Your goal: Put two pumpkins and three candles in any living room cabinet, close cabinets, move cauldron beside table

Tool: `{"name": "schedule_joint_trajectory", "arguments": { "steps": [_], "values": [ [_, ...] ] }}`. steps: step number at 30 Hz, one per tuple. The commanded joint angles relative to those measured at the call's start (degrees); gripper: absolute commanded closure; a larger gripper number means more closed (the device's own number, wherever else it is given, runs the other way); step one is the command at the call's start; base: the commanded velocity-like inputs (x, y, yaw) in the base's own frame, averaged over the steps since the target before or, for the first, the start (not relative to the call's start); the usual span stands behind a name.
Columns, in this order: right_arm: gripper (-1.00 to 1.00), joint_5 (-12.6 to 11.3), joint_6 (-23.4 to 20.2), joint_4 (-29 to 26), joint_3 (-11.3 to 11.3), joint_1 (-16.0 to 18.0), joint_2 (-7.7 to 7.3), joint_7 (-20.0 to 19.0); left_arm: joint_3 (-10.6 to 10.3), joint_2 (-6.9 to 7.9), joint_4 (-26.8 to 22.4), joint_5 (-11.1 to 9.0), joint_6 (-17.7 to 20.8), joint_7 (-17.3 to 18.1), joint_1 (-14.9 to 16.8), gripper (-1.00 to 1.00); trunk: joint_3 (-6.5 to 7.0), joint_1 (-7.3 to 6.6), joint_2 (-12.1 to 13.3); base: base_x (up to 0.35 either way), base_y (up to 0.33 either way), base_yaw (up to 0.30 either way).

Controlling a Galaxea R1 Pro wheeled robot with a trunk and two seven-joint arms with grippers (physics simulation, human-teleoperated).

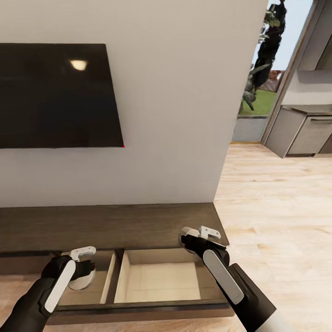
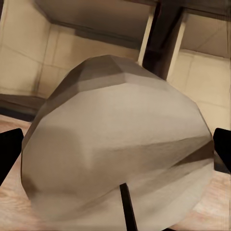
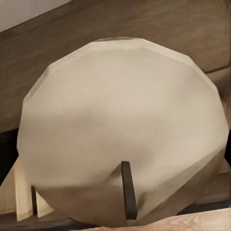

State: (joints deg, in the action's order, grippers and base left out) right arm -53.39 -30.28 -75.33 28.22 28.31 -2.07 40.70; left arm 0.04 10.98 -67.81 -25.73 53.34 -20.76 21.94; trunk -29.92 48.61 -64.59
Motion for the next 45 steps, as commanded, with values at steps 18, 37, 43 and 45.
{"name": "schedule_joint_trajectory", "arguments": {
  "steps": [18,37,43,45],
  "values": [
    [1.00,-0.40,-0.03,-1.66,0.10,0.07,0.04,0.52,-0.04,0.01,-0.13,-0.55,0.19,-0.51,0.04,1.00,-0.06,0.02,-0.04,0.121,-0.095,0.000],
    [1.00,-0.76,-9.38,2.67,-0.10,0.07,0.26,0.92,-0.65,-0.83,-1.21,-0.53,-0.07,-0.43,0.04,1.00,-0.06,0.02,-0.04,0.037,-0.039,0.000],
    [1.00,-0.80,-11.93,5.70,-0.18,0.07,0.33,1.04,-2.06,-3.22,-1.29,-0.46,-0.35,-0.43,-0.04,1.00,-0.95,1.12,-2.05,0.000,0.000,0.000],
    [1.00,-0.82,-12.12,5.94,-0.18,0.07,0.36,1.04,-2.49,-3.48,-1.28,-0.46,-0.39,-0.43,-0.05,1.00,-1.31,1.56,-2.85,0.000,0.000,0.000]
  ]
}}
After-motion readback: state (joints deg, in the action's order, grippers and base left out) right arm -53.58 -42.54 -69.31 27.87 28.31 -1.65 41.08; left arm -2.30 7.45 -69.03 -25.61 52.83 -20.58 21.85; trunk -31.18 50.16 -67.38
